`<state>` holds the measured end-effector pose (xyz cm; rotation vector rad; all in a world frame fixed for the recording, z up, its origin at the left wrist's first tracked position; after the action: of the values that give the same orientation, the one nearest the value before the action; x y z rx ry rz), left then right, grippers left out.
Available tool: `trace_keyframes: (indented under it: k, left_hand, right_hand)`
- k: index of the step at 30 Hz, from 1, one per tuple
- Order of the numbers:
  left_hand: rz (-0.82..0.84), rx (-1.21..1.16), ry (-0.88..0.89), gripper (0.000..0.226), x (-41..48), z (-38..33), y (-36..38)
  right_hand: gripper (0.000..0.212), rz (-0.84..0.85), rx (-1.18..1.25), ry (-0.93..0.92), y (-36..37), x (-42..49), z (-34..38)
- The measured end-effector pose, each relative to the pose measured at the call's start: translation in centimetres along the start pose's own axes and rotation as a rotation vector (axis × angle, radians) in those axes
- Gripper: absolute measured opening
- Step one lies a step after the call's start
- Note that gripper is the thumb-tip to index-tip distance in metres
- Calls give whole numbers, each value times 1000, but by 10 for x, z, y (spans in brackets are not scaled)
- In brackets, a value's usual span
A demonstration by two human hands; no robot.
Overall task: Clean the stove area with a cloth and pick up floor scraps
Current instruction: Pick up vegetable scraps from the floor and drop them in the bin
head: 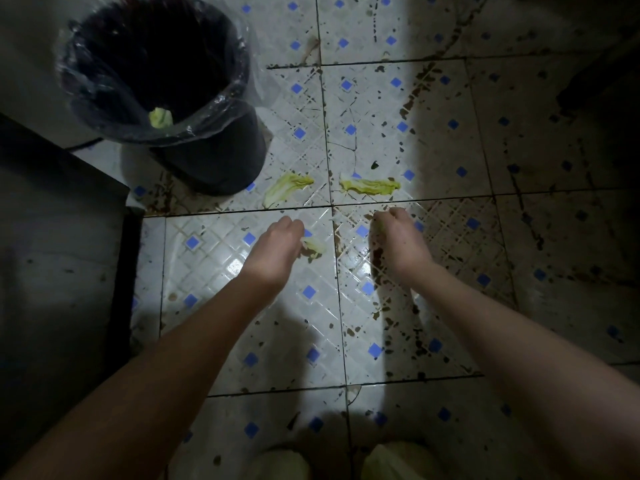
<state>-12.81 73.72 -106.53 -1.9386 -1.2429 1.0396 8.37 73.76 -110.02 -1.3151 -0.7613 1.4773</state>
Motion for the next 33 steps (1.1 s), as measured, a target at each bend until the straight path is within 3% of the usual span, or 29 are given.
trace_keyframes:
  k: [9,16,27,33]
  left_hand:
    - [-34,27,27,13,-11,8,-14]
    - [-85,18,-10,14,-16,-2,-45]
    - [-300,-31,50,9,-7,-28,-170]
    - [-360,52,-24,10,4,-9,-227]
  right_hand:
    - [31,-55,26,13,-6,-13,-7]
    - [31,-127,60,-53,-42,-23,5]
    - [28,-346,65,-286,-179,11,97]
    - [24,-380,79,-451,-220,32,165]
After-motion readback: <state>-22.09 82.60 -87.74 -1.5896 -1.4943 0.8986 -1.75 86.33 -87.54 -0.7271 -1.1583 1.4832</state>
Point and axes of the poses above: each hand's wrist, its own x-axis towards the middle knuckle, its own y-axis out of the palm, z = x × y, the point moved 1 cm from there along x, towards the middle knuckle, and after that the axes turned 7 degrees about -x, right-handed, at the moved point
